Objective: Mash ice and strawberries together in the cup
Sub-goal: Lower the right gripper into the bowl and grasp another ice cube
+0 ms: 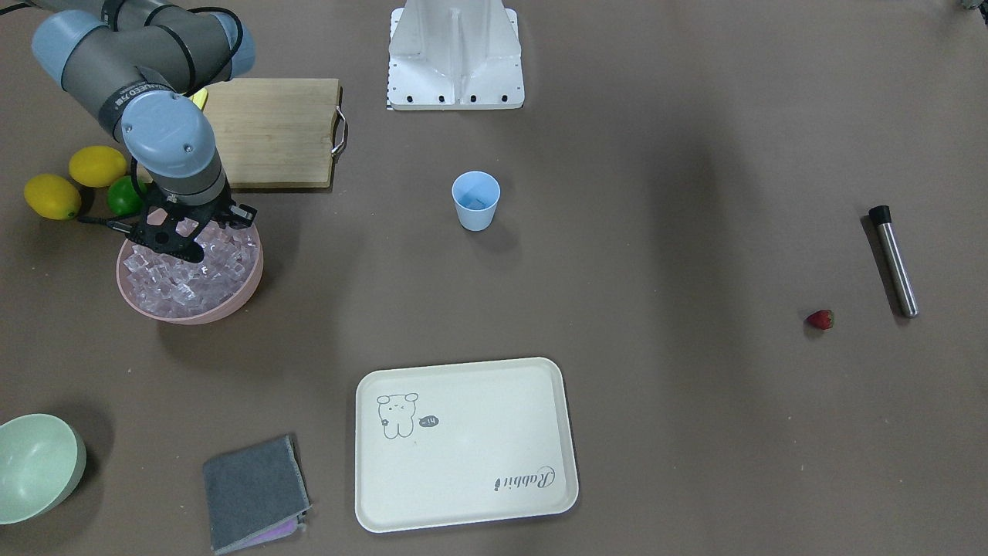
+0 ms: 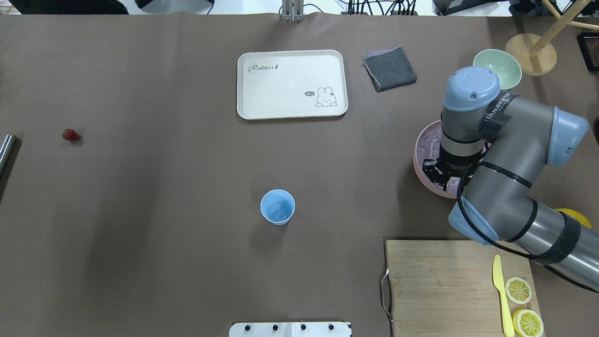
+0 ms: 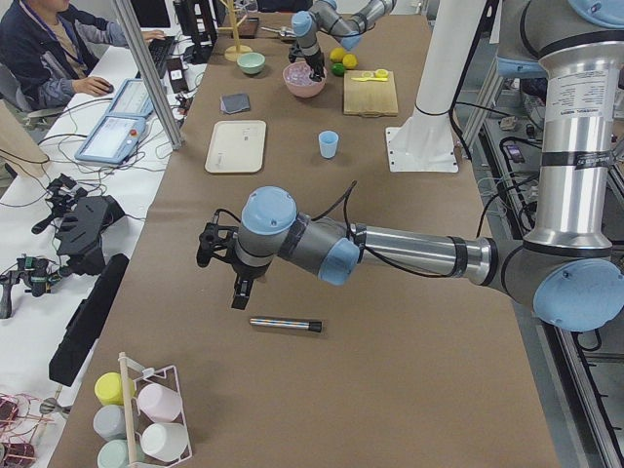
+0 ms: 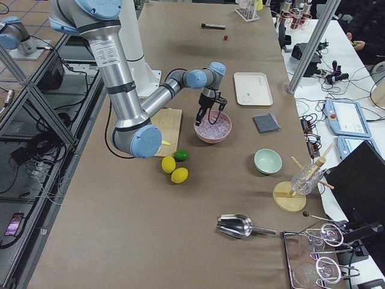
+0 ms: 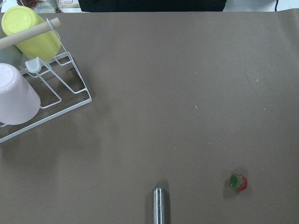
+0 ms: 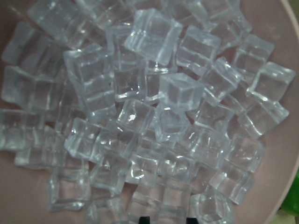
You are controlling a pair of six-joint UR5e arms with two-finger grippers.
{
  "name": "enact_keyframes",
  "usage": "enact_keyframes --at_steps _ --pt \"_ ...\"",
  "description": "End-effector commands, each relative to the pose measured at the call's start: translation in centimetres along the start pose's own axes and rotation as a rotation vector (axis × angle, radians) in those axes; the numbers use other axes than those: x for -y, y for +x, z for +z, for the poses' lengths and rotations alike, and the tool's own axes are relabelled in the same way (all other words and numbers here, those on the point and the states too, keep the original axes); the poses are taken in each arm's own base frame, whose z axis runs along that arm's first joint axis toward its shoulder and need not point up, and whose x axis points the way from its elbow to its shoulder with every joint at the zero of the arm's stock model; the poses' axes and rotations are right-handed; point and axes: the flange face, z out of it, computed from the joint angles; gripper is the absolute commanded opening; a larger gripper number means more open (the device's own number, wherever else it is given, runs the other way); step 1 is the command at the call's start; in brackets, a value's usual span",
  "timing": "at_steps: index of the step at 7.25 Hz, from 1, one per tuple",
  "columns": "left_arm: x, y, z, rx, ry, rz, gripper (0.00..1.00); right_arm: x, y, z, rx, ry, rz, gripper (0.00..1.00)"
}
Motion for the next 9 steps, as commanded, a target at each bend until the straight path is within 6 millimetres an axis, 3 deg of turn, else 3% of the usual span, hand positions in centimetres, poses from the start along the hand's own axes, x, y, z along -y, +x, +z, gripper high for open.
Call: enact_keyframes --at_steps 1,3,5,7,9 --pt "-0.1 -0.1 0.1 0.000 -0.002 -0.002 0.98 1.2 0.9 -1.0 0.014 0.010 0.002 0.31" --pt "-0.2 -0.2 0.1 0.001 -0.003 -0.003 0.98 2.8 2.1 -2.7 0.036 0.022 -0.006 0.28" --pt "-0.2 -0.1 0.1 0.001 -0.003 -0.003 0.98 3.3 1.5 -6.3 0.095 0.046 -0.004 0.28" --pt "-0.1 -0.2 0.2 0.002 -0.003 -0.004 0.98 1.8 -2.2 -10.6 0.170 0.062 -0.047 0.27" --pt "-0.3 -0.5 0.3 0.005 -0.008 -0.011 0.98 -2.1 -6.7 -13.8 0.240 0.074 -0.129 0.27"
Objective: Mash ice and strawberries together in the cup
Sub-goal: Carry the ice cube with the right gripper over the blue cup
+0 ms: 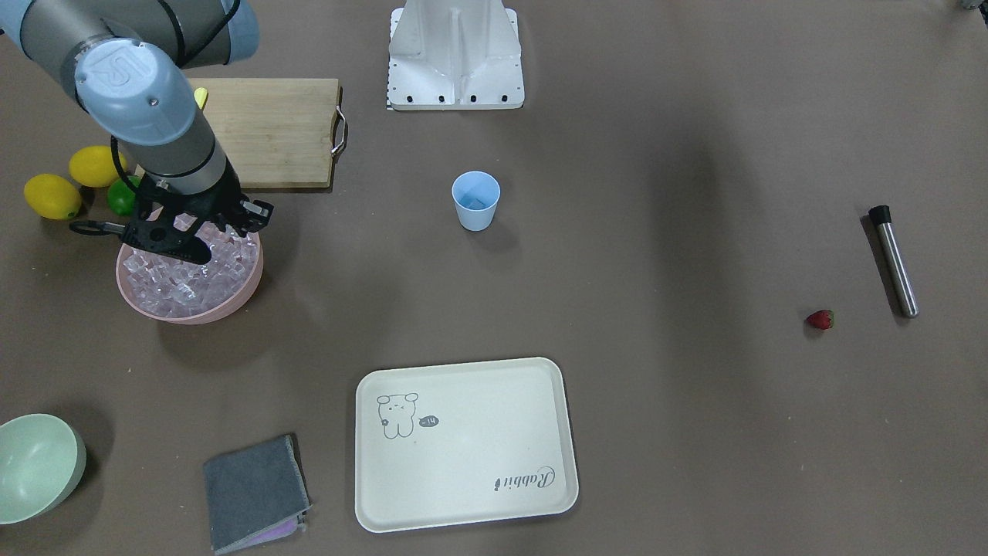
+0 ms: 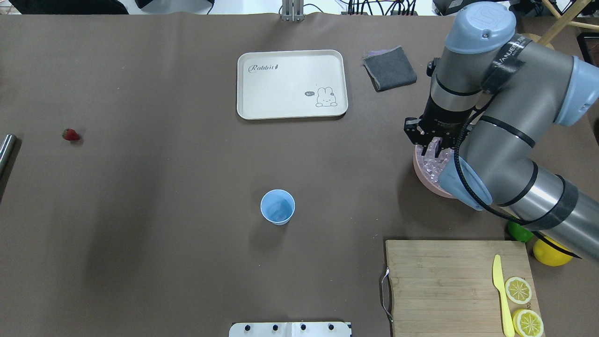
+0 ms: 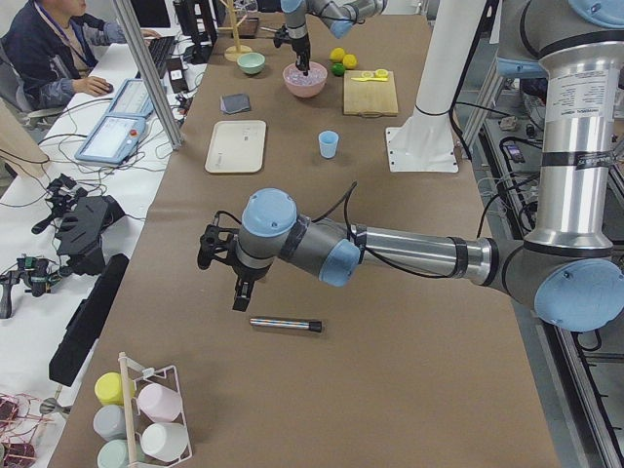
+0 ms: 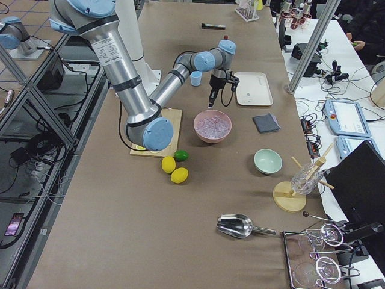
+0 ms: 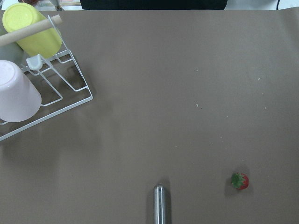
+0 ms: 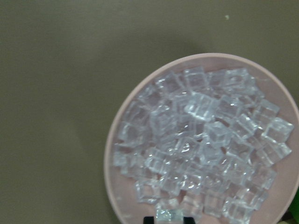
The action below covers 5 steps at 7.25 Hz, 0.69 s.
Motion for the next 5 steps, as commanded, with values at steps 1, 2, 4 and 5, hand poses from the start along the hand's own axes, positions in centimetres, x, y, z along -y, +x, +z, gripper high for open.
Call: enact_keyframes --at_steps 1,2,4,5 --pt "-0.1 -0.2 0.1 0.002 -0.004 -0.005 0.98 -3.2 -5.5 -2.7 0.069 0.010 -0.077 0.27" --pt "-0.2 -0.2 0.3 0.003 -0.008 -0.008 0.98 -4.9 -8.0 -3.7 0.114 0.026 -0.135 0.27" --pt "-0.2 -0.6 0.5 0.005 -0.012 -0.014 0.98 -7.2 -10.8 -4.0 0.201 0.059 -0.233 0.27" --pt "-0.4 -0.8 0.7 0.007 -0.017 -0.018 0.98 -8.1 -11.8 -3.0 0.230 0.069 -0.262 0.27"
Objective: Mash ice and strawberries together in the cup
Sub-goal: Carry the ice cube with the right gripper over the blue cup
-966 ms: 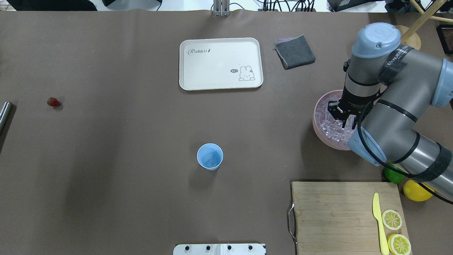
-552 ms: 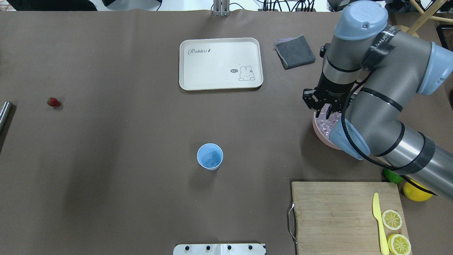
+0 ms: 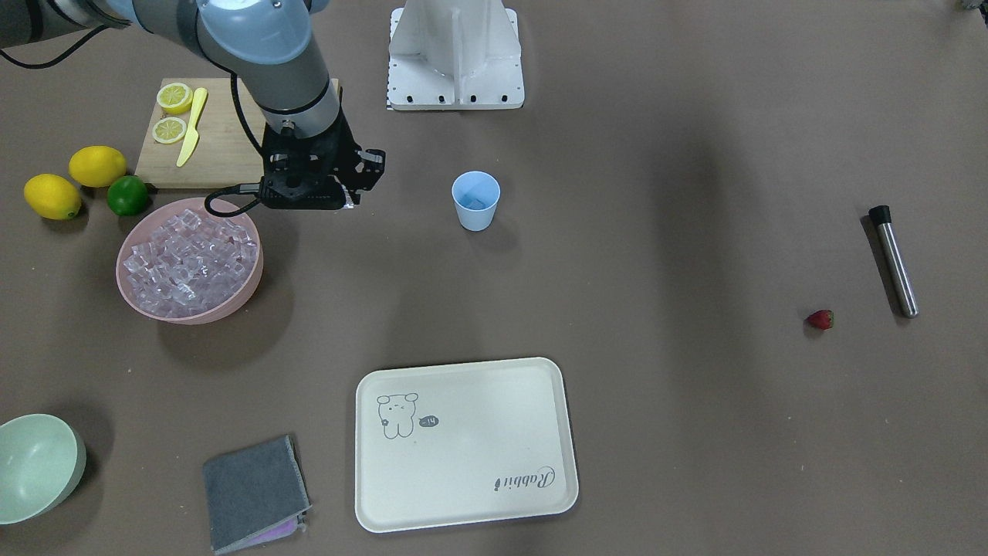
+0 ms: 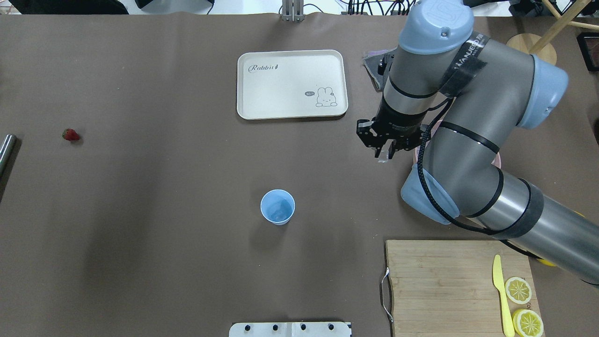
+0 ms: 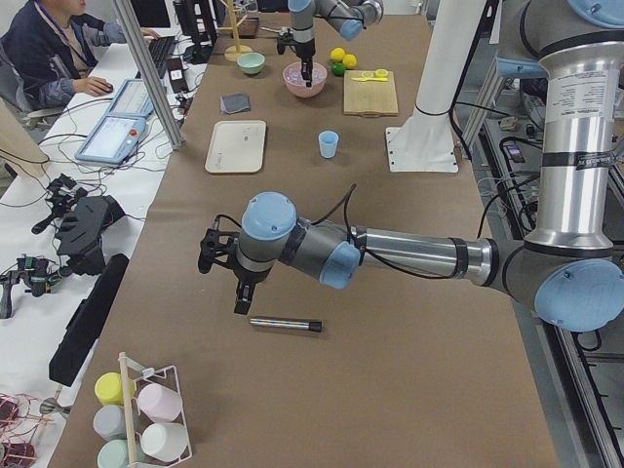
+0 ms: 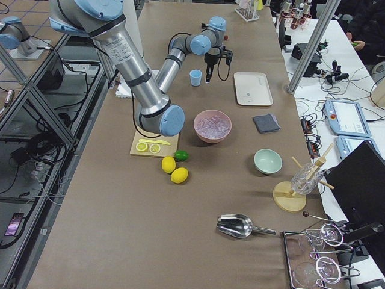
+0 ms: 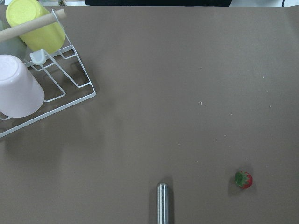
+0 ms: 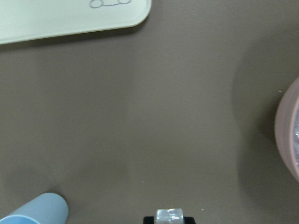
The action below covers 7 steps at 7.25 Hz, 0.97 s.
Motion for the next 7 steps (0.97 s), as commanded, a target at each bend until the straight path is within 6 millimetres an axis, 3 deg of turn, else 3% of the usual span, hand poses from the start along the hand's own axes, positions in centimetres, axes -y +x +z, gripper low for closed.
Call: enact_keyframes --at_steps 1,3,4,5,6,7 --pt "-0.6 -0.4 0.2 0.002 -0.007 -0.009 0.98 -2.3 -3.3 2.2 0.075 0.059 -0.035 0.27" --pt "-1.1 -0.8 0.5 0.004 -0.017 -0.017 0.98 -3.8 -8.0 3.3 0.152 0.071 0.006 0.27" --pt "-1.1 -0.9 0.6 0.004 -0.019 -0.019 0.98 -4.7 -9.8 4.5 0.138 0.090 0.016 0.27" --pt "-1.2 -1.0 0.7 0.004 -0.021 -0.022 0.98 -5.5 -10.8 4.5 0.148 0.082 0.020 0.27" --pt "-1.4 -1.1 0.7 0.001 -0.024 -0.024 0.98 -6.5 -13.6 4.0 0.170 0.079 0.061 0.27" --pt "-1.5 -1.2 0.8 0.003 -0.025 -0.025 0.98 -7.0 -14.8 5.0 0.156 0.088 0.056 0.27"
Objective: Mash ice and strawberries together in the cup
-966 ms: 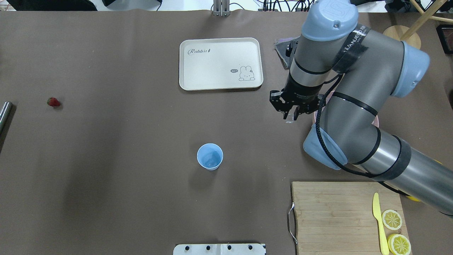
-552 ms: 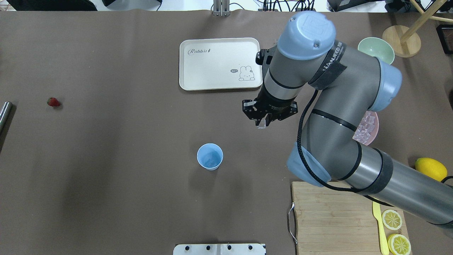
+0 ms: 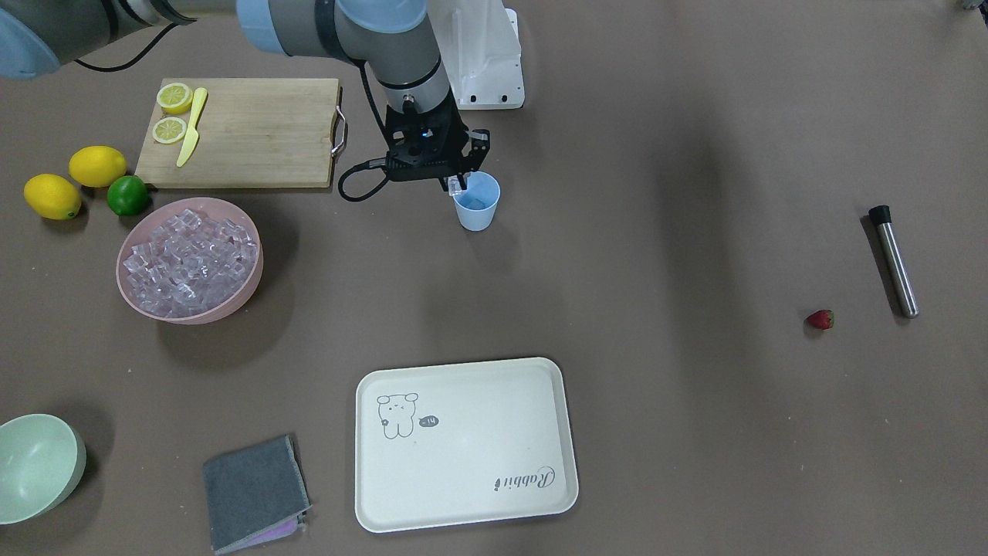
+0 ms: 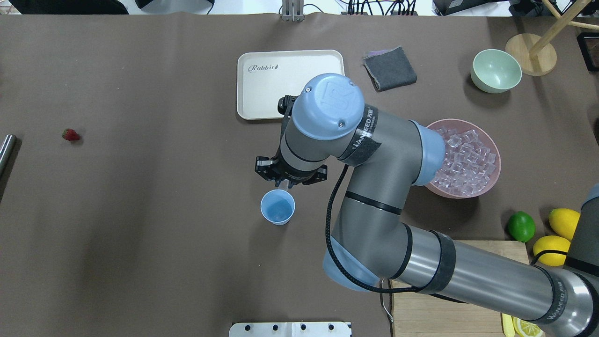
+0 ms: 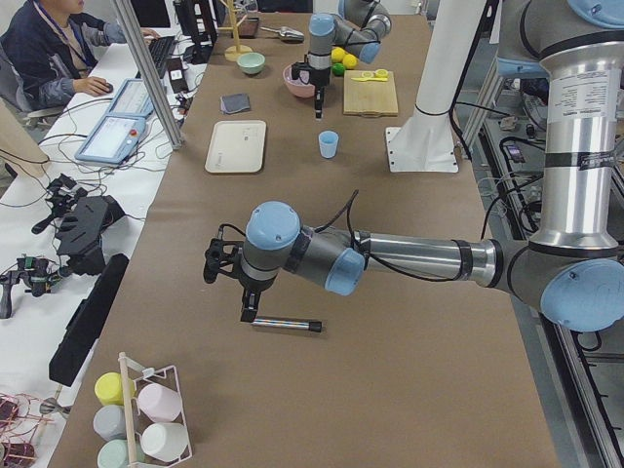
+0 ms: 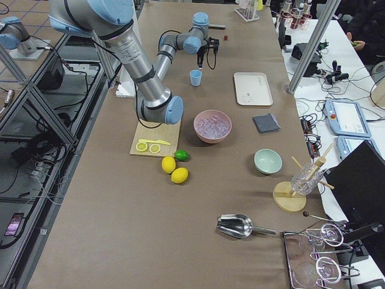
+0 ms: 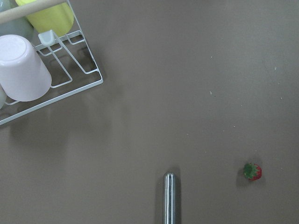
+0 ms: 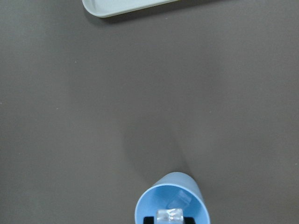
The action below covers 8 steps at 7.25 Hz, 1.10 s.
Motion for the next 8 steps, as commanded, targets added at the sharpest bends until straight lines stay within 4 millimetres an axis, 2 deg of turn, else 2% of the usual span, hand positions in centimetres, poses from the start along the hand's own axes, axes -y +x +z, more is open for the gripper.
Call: enact_keyframes --at_steps 1,2,3,5,6,7,8 --pt "-0.1 -0.1 0.1 0.000 -0.002 0.000 0.98 -1.1 -1.8 1.6 -0.012 0.014 0.011 0.27" --pt "-0.1 -0.1 0.1 0.001 -0.003 -0.002 0.98 -1.6 -1.4 2.7 -0.014 0.005 0.008 0.27" --pt "-0.1 -0.1 0.1 0.000 -0.002 0.000 0.98 -1.9 -0.1 3.6 -0.010 0.002 0.005 0.27" --pt "-0.5 -0.3 0.2 0.000 -0.004 -0.003 0.98 -2.3 0.2 4.4 -0.019 0.005 0.002 0.28" --pt "-0.6 -0.4 0.2 0.000 -0.004 -0.001 0.98 -2.6 0.1 4.5 -0.019 0.016 0.003 0.34" --pt "-0.6 -0.4 0.2 0.001 -0.005 -0.004 0.98 -2.9 -0.4 4.3 -0.013 0.023 0.017 0.67" --pt "-0.7 -0.5 0.3 0.002 -0.007 -0.005 0.98 -2.8 0.1 4.6 -0.020 0.022 0.016 0.77"
